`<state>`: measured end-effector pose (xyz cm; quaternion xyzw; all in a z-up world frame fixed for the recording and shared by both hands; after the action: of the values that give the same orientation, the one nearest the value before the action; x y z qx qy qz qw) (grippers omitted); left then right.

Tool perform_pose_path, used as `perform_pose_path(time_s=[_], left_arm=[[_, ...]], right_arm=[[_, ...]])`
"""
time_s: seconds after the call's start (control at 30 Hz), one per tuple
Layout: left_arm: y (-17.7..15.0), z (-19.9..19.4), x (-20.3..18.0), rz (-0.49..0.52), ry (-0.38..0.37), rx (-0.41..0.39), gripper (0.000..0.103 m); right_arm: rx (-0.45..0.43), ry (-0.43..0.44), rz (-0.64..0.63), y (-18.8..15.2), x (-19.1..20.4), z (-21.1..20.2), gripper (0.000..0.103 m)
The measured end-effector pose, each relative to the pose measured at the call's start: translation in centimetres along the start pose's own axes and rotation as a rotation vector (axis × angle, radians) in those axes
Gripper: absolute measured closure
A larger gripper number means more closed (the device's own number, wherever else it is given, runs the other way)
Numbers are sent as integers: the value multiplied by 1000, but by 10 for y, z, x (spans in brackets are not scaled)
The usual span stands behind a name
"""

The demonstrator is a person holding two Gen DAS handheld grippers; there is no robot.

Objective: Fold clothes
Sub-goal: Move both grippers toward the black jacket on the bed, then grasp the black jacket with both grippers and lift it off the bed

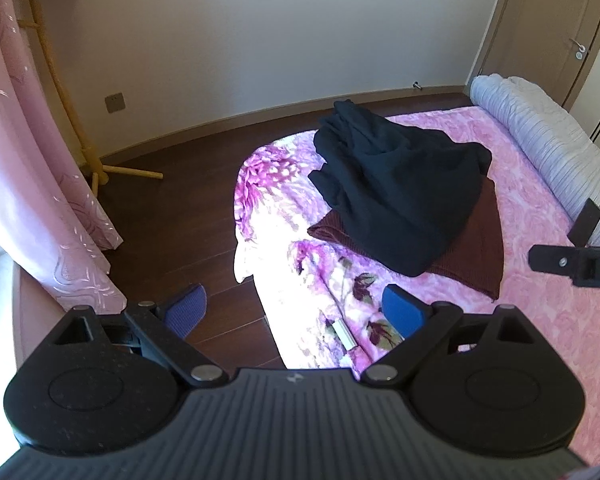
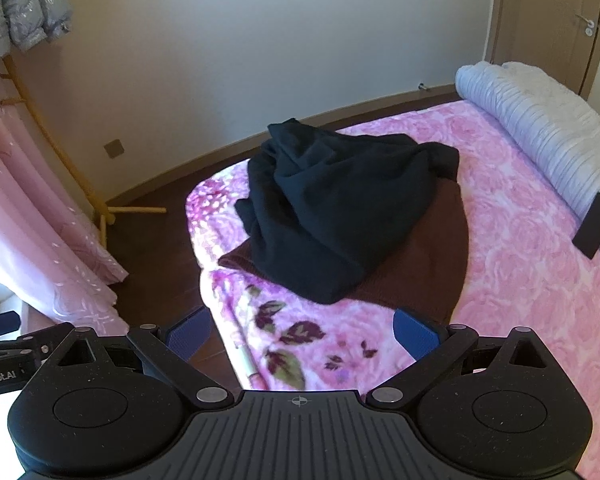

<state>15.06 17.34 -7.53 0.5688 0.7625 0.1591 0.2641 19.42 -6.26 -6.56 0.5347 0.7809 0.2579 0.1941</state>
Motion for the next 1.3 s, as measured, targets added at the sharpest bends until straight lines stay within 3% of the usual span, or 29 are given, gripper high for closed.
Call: perform_pose_path(time_s=[0.13,0.33,0.57,0.73,0.87,1.3], left_arm=[[12,23,-7,23,-11,25,11],[56,69,-30,110,-20,40,11],[110,130,-51,268,-28,91,14],[141,172,-63,293,-35,126,14],[159,208,-74,298,-65,176,14],[186,366,-120,539,-258,271,15]], right_arm=[[5,-18,1,10,-10,11,2],[15,-32,34,39,-40,48,2],[17,20,57,86,-73,116,2],[15,47,17,113,-82,156,2],[21,29,-27,128,-84,175,2],[127,-50,-84,154,-80,276,3]])
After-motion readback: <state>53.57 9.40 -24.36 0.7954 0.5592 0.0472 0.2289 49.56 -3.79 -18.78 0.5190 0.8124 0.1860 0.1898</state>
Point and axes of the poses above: each gripper's, at about its wrist camera, not at the fingertips, and z roughly the way its jaws point, x to its left, y to its top, the point moved 2 cm from there along z, roughly the way its jaws point, and after that the axes turned 13 degrees about -z, right-handed, at the moved point
